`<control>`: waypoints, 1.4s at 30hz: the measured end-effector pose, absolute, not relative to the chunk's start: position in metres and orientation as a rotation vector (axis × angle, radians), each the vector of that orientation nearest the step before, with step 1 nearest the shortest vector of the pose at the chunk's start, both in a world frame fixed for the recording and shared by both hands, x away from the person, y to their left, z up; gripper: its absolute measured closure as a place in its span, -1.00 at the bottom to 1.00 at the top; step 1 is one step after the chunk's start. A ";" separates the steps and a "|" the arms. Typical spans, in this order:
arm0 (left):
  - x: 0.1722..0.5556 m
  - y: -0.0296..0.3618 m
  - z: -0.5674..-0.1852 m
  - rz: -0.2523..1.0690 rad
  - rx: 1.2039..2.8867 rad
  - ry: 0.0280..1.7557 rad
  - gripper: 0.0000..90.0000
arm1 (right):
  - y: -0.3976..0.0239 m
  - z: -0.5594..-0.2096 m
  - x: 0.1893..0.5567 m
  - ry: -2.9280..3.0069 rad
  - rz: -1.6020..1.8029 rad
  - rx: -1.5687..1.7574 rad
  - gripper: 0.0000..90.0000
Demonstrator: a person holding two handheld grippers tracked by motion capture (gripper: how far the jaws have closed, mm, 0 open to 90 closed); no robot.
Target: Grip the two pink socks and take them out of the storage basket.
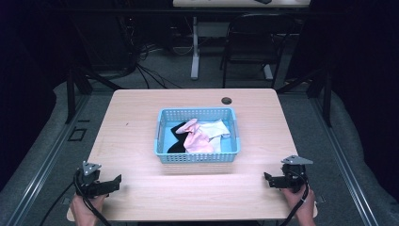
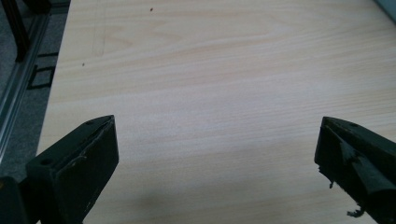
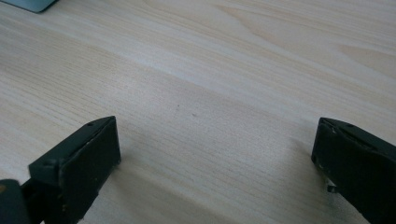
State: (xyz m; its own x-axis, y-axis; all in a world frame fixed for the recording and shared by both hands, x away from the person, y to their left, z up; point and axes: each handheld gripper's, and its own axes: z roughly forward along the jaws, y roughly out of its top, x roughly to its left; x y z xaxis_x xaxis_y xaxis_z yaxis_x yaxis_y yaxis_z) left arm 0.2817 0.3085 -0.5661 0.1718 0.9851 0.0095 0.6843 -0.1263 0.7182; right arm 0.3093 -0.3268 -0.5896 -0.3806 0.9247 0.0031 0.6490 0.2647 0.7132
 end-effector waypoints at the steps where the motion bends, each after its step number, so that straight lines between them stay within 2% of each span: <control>1: 0.280 0.306 -0.557 0.675 1.887 1.554 -1.00 | -0.327 -0.590 0.309 2.125 0.894 1.426 -0.99; 16: 0.284 0.283 -0.494 0.646 1.979 1.412 -1.00 | -0.327 -0.590 0.310 2.138 0.899 1.415 -0.99; 34: 0.335 0.229 -0.441 0.614 2.152 1.243 -1.00 | -0.328 -0.589 0.311 2.157 0.898 1.399 -1.00; 42: 0.369 0.187 -0.426 0.553 2.244 1.154 -1.00 | -0.328 -0.589 0.311 2.153 0.898 1.401 -1.00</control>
State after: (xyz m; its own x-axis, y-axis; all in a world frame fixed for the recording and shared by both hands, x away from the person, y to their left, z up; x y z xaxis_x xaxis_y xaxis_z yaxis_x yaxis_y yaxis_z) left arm 0.3692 0.1869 -0.4264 0.5463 0.8307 0.1072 0.6041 -0.4795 0.6365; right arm 0.3109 -0.3281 -0.5895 -0.4061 0.9138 0.0020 0.6446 0.2848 0.7095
